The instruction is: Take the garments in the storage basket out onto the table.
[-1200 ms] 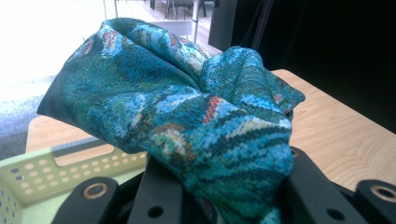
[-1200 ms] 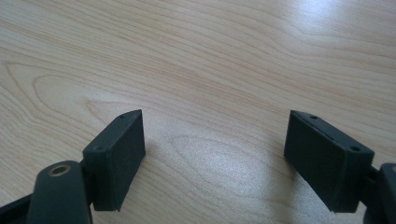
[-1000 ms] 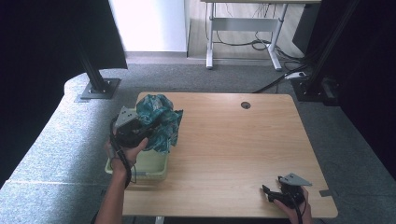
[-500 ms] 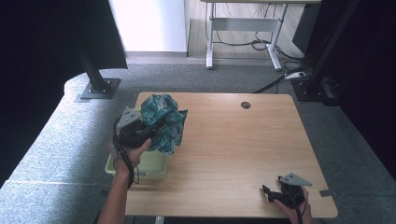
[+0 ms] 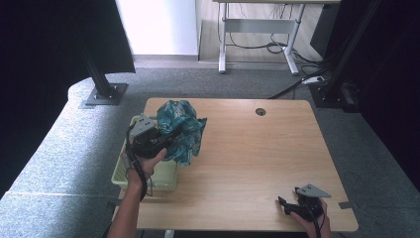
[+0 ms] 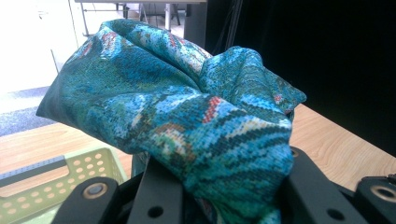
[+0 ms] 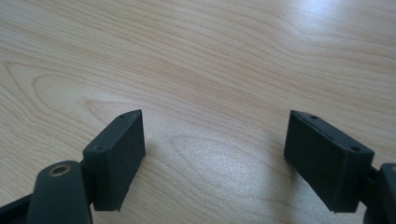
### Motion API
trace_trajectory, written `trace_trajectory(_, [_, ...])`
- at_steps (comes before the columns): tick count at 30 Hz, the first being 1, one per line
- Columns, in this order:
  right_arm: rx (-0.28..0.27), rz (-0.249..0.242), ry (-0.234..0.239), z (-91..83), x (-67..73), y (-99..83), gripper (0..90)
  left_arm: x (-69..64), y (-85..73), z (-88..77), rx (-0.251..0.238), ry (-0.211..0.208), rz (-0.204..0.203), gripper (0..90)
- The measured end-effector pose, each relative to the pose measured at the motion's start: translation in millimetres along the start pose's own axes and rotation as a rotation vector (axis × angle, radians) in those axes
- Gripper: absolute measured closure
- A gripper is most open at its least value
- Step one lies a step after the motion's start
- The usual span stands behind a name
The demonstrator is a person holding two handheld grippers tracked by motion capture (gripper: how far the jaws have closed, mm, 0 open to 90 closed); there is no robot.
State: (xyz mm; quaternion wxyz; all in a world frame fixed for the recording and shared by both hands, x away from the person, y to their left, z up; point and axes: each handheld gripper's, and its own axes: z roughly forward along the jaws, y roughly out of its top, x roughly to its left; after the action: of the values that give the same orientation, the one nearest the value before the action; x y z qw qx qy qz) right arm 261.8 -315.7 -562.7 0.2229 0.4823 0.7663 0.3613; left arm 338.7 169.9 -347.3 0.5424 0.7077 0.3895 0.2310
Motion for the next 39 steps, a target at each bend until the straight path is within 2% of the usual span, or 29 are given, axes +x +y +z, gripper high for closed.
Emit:
trace_trajectory(25, [0.0,0.0,0.0,0.0,0.0,0.0,19.5,-13.4,2.4,5.4,-0.007,-0.025,0.015,74.0])
trace_trajectory(39, [0.0,0.0,0.0,-0.1,0.0,-0.2,19.6,-26.0,2.0,15.8,-0.001,-0.051,0.025,73.9])
